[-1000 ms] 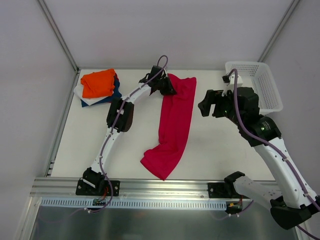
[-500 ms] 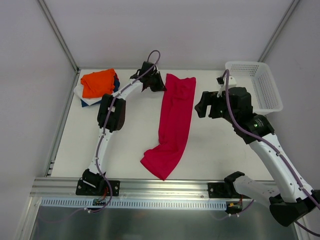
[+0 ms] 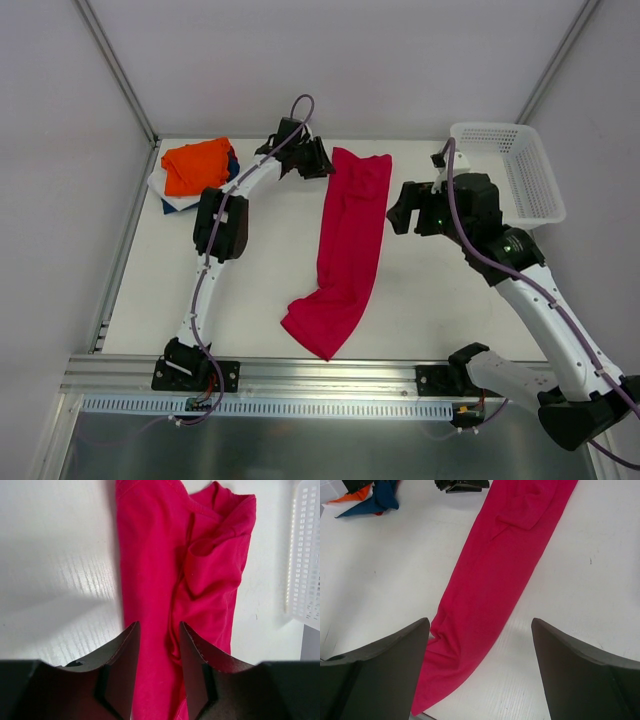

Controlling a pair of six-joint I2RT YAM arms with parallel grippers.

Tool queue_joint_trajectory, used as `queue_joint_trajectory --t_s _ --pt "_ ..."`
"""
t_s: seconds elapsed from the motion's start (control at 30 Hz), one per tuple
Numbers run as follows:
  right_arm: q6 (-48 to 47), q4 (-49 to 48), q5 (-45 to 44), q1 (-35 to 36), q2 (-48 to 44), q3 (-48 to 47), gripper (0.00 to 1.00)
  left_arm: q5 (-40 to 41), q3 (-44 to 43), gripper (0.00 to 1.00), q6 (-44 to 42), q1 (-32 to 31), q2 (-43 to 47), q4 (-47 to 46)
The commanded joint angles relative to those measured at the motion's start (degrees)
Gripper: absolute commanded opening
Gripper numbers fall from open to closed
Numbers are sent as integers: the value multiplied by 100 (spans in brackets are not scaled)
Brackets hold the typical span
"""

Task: Fold and stack the t-shirts
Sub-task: Fold the tshirt

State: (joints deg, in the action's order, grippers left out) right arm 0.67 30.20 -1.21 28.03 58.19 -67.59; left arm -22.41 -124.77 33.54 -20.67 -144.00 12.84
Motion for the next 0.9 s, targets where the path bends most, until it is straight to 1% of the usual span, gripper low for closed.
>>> queue_joint_trajectory --t_s 0.0,0.47,0.5,0.53,0.87 --pt "74 -233 60 36 51 9 87 -290 -241 38 74 -78 -101 -18" --pt "135 -339 60 71 201 44 87 -659 -618 36 127 -438 -426 -18" --pt "144 -339 243 88 201 53 87 -676 -680 36 135 -456 -479 -18" --pt "144 -348 244 88 192 45 87 -685 -698 36 153 -482 -497 -18" --pt "136 -330 200 115 69 36 86 -826 -759 36 276 -544 -761 -18"
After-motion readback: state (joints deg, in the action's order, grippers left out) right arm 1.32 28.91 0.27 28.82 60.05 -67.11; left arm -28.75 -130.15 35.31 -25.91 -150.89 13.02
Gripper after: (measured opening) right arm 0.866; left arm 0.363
